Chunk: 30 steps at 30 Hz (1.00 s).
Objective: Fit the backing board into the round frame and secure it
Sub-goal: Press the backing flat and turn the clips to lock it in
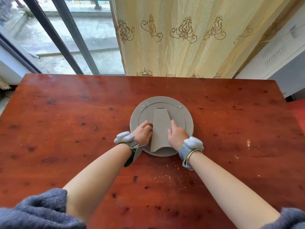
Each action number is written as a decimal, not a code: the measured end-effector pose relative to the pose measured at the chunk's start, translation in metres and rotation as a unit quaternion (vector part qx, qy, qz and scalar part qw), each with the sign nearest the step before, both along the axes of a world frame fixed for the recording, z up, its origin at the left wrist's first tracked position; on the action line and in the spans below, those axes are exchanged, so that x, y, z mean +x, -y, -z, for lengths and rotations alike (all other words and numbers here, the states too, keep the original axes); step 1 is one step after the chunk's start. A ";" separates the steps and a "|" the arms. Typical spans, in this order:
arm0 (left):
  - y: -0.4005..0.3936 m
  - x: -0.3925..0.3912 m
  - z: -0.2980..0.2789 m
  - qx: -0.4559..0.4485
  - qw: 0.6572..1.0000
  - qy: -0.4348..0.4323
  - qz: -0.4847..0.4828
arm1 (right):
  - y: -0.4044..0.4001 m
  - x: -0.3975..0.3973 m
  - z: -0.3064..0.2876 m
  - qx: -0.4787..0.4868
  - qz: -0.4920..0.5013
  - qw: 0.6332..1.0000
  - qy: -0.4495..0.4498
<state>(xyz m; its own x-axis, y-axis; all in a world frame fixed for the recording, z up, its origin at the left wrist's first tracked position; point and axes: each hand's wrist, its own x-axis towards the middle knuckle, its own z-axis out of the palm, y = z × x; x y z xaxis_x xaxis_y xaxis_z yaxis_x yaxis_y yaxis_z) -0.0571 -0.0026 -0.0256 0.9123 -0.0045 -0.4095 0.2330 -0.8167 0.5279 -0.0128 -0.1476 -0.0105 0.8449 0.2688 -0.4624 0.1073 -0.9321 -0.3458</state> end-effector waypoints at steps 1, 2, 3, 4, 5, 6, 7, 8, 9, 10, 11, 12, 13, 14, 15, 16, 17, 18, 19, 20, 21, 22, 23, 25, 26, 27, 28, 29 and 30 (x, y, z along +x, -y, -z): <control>-0.003 -0.001 0.001 0.014 1.000 0.014 0.000 | 0.001 -0.003 -0.001 -0.015 -0.015 1.000 0.004; -0.005 -0.003 0.004 0.037 0.999 0.028 -0.002 | 0.004 -0.006 -0.001 -0.030 -0.034 0.999 0.005; -0.007 -0.003 0.006 0.071 0.997 0.038 0.001 | 0.008 -0.008 -0.001 -0.042 -0.052 0.998 0.005; -0.007 -0.004 0.009 0.102 0.994 0.034 0.004 | 0.013 -0.011 0.000 -0.050 -0.069 0.996 0.010; -0.007 -0.005 0.010 0.122 0.992 0.027 0.007 | 0.019 -0.012 0.001 -0.055 -0.086 0.995 0.018; -0.007 -0.006 0.011 0.135 0.991 0.018 0.011 | 0.026 -0.011 0.002 -0.059 -0.103 0.993 0.026; -0.007 -0.007 0.012 0.143 0.989 0.013 0.016 | 0.032 -0.009 0.003 -0.065 -0.114 0.991 0.033; -0.008 -0.007 0.012 0.151 0.988 0.011 0.021 | 0.037 -0.006 0.005 -0.058 -0.114 0.990 0.052; -0.009 -0.007 0.011 0.157 0.987 0.012 0.024 | 0.040 -0.003 0.006 -0.023 -0.099 0.990 0.096; -0.011 -0.006 0.011 0.157 0.987 0.013 0.020 | 0.040 0.002 0.007 0.018 -0.072 0.986 0.151; -0.012 -0.003 0.010 0.151 0.988 0.017 0.005 | 0.040 0.009 0.010 0.046 -0.045 0.978 0.197; -0.013 0.000 0.008 0.142 0.989 0.025 -0.024 | 0.040 0.016 0.014 0.058 -0.018 0.972 0.228; -0.013 0.005 0.006 0.138 0.988 0.036 -0.056 | 0.038 0.024 0.015 0.057 0.008 0.972 0.226; -0.012 0.010 0.005 0.141 0.986 0.045 -0.078 | 0.034 0.032 0.014 0.052 0.009 0.975 0.218; -0.010 0.014 0.003 0.145 0.984 0.051 -0.090 | 0.028 0.038 0.014 0.039 0.001 0.977 0.210; -0.007 0.018 0.003 0.150 0.982 0.052 -0.098 | 0.022 0.044 0.015 0.019 -0.014 0.978 0.205; -0.003 0.024 0.003 0.154 0.981 0.054 -0.104 | 0.015 0.049 0.017 0.002 -0.033 0.980 0.194; -0.001 0.033 0.007 0.154 0.981 0.046 -0.112 | 0.009 0.057 0.023 -0.014 -0.053 0.980 0.193; 0.002 0.038 0.007 0.154 0.980 0.041 -0.119 | 0.003 0.060 0.024 -0.021 -0.075 0.979 0.187; 0.005 0.041 0.009 0.157 0.980 0.031 -0.116 | 0.000 0.060 0.030 -0.025 -0.095 0.979 0.181; 0.007 0.042 0.009 0.162 0.981 0.028 -0.107 | -0.001 0.060 0.029 -0.028 -0.113 0.979 0.166; 0.008 0.042 0.009 0.167 0.981 0.027 -0.092 | 0.001 0.058 0.028 -0.034 -0.134 0.976 0.168; 0.008 0.042 0.011 0.162 0.983 0.021 -0.081 | 0.002 0.058 0.031 -0.041 -0.144 0.974 0.170; 0.007 0.042 0.015 0.167 0.983 0.012 -0.073 | 0.004 0.059 0.036 -0.066 -0.159 0.972 0.162; 0.007 0.041 0.016 0.183 0.981 0.007 -0.062 | 0.004 0.060 0.038 -0.077 -0.162 0.972 0.155; 0.007 0.041 0.016 0.198 0.979 0.002 -0.048 | 0.003 0.060 0.038 -0.081 -0.165 0.971 0.150; 0.006 0.043 0.016 0.207 0.978 -0.003 -0.037 | 0.002 0.060 0.037 -0.082 -0.169 0.971 0.151; 0.007 0.044 0.016 0.209 0.977 -0.006 -0.032 | 0.002 0.060 0.038 -0.085 -0.173 0.969 0.154; 0.007 0.045 0.016 0.210 0.977 -0.010 -0.033 | 0.001 0.061 0.039 -0.090 -0.174 0.969 0.150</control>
